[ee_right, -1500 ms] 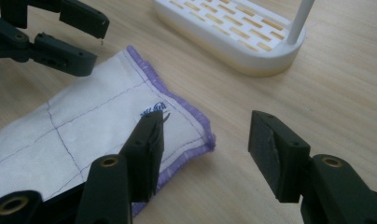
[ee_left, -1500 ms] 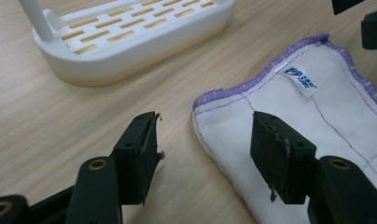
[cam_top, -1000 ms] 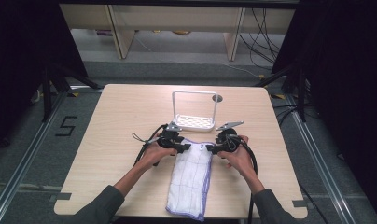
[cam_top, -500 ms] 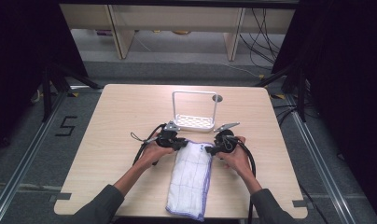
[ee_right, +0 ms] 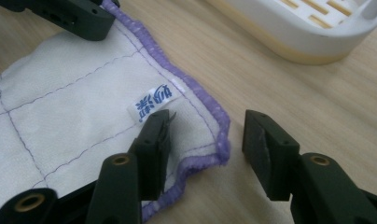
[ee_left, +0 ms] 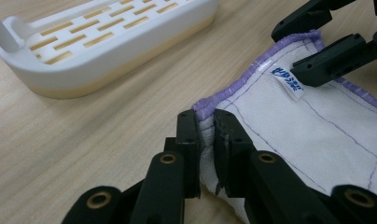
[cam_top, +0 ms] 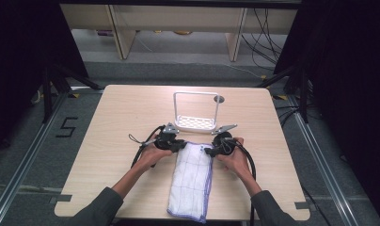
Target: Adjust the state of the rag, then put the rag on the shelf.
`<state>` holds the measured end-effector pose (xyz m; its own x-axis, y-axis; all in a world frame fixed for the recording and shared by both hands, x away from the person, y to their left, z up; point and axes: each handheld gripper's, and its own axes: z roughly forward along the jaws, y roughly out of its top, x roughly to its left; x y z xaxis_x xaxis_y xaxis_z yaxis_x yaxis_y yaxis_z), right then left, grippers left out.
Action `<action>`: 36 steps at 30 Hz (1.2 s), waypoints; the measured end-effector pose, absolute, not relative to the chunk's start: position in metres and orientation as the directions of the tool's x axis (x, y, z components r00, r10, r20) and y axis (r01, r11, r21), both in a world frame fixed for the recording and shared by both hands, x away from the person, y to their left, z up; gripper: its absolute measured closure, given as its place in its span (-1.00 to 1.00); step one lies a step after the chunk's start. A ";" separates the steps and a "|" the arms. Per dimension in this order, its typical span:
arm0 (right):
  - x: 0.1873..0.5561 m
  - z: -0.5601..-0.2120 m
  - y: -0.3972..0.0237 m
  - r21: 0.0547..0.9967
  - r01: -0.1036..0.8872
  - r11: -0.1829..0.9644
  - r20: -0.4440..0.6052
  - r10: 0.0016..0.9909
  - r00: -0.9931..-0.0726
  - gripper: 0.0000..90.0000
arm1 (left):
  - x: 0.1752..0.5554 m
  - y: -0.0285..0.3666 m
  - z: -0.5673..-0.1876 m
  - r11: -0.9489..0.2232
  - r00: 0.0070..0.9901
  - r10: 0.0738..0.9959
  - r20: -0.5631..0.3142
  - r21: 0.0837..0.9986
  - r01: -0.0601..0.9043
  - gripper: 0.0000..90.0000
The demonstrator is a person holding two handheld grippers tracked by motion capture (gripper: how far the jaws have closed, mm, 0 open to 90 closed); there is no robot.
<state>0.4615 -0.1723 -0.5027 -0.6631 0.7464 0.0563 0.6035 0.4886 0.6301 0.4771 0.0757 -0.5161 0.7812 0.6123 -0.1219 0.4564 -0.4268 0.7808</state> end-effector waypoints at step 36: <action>0.443 -0.470 -0.168 0.720 0.503 0.479 0.079 0.663 -0.744 0.88 | 0.455 0.087 -0.480 -0.383 0.787 0.609 -0.098 0.833 0.400 0.90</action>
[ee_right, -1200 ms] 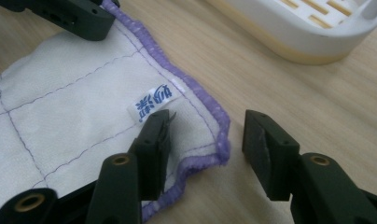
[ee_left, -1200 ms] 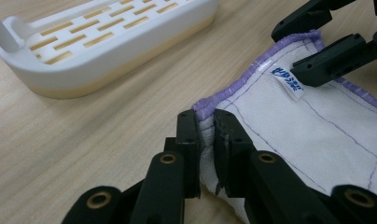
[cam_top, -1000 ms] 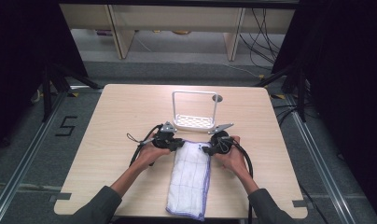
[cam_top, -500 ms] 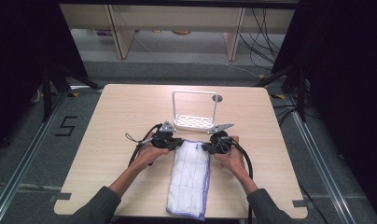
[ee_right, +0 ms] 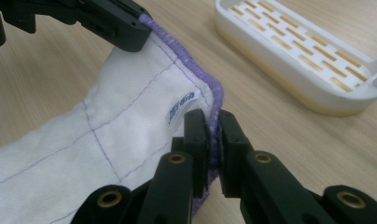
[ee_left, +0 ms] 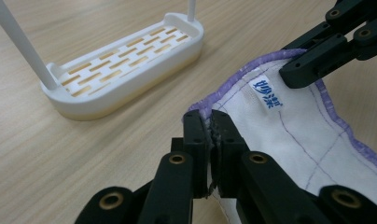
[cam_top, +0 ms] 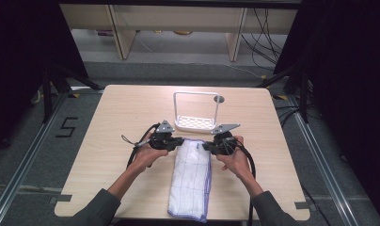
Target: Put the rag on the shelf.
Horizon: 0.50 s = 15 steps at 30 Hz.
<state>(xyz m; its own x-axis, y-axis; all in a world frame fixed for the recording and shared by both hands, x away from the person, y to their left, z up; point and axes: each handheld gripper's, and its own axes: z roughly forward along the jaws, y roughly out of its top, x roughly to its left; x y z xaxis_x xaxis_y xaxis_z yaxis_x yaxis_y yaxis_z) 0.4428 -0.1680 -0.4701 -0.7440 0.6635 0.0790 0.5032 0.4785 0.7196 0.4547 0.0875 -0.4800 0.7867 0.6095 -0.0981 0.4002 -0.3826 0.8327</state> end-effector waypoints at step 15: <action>0.424 -0.436 -0.166 0.764 0.455 0.457 0.078 0.635 -0.769 0.88 | 0.430 0.099 -0.443 -0.340 0.800 0.586 -0.128 0.857 0.386 0.90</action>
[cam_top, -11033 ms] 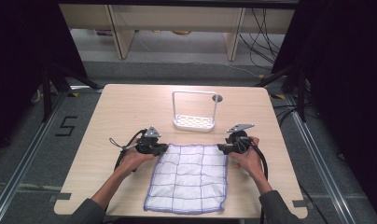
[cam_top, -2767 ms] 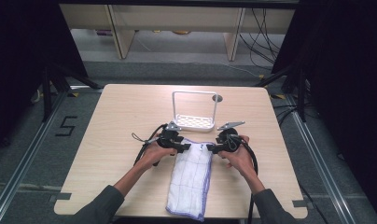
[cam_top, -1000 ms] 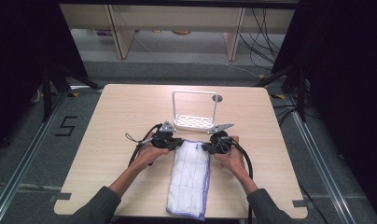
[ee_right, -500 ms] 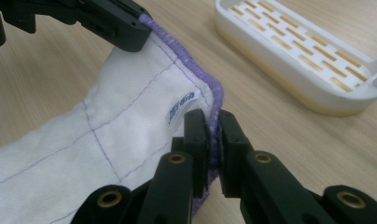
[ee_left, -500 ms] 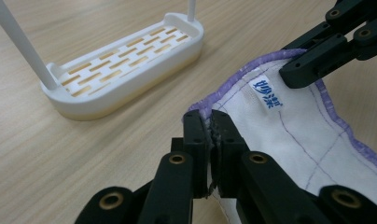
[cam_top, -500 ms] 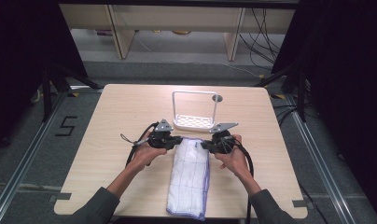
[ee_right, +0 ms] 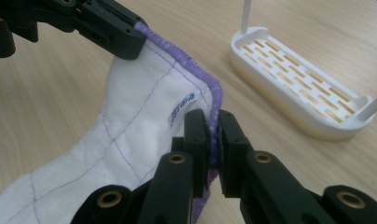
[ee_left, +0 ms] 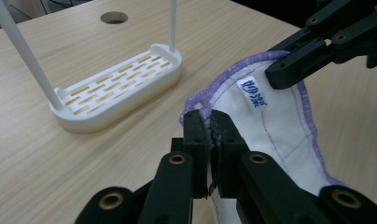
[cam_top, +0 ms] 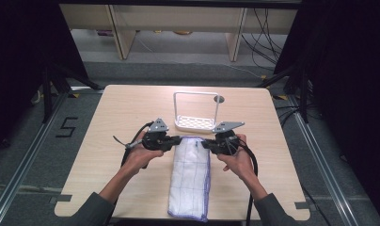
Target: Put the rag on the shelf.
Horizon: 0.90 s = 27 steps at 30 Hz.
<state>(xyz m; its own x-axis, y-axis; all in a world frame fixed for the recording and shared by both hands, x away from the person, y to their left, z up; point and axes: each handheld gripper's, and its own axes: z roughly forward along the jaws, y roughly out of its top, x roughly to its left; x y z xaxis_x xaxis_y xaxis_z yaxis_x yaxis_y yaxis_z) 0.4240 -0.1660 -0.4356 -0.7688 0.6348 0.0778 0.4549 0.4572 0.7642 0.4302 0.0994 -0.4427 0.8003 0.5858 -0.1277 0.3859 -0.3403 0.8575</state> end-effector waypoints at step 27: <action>0.418 -0.311 -0.166 0.848 0.320 0.423 -0.007 0.613 -0.790 0.89 | 0.427 0.108 -0.307 -0.360 0.826 0.562 -0.046 0.885 0.295 0.91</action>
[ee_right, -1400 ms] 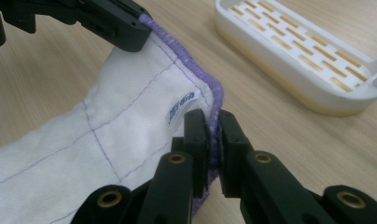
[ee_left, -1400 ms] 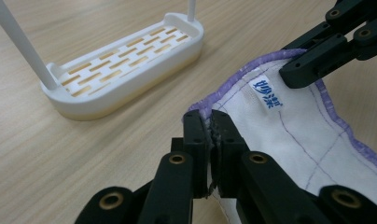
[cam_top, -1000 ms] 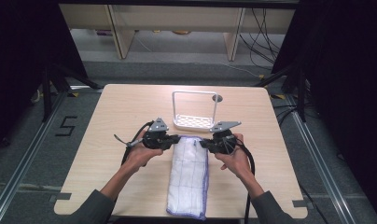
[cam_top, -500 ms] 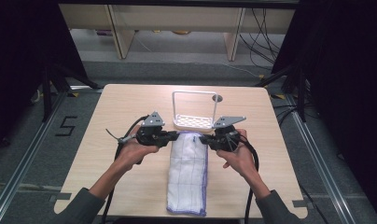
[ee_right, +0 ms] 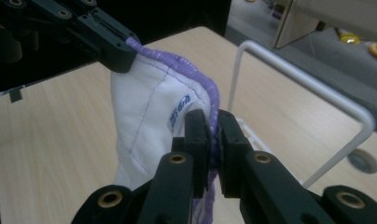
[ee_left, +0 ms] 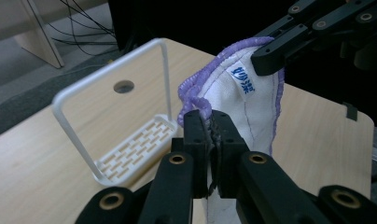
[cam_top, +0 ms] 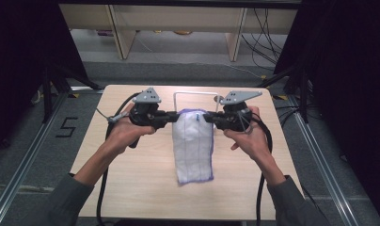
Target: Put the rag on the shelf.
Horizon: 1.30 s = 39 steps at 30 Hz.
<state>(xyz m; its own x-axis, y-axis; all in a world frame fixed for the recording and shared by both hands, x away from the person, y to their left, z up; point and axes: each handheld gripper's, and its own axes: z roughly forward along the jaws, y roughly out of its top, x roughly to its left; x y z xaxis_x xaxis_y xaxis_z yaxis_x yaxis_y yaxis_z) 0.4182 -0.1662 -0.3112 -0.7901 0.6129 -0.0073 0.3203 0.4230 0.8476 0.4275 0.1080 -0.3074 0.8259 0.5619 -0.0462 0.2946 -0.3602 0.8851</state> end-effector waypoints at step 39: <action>0.535 -0.236 -0.170 0.893 0.338 0.297 0.002 0.749 -0.663 0.88 | 0.554 0.089 -0.238 -0.231 0.695 0.719 -0.025 0.934 0.273 0.90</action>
<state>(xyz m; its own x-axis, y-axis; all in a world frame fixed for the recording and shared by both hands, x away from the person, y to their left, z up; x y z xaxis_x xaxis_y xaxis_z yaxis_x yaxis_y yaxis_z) 0.5351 -0.1696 -0.2360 -0.6631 0.7486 0.0016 0.3375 0.2970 0.8932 0.5535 0.0889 -0.2379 0.6946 0.7190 -0.0247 0.2727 -0.2314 0.9338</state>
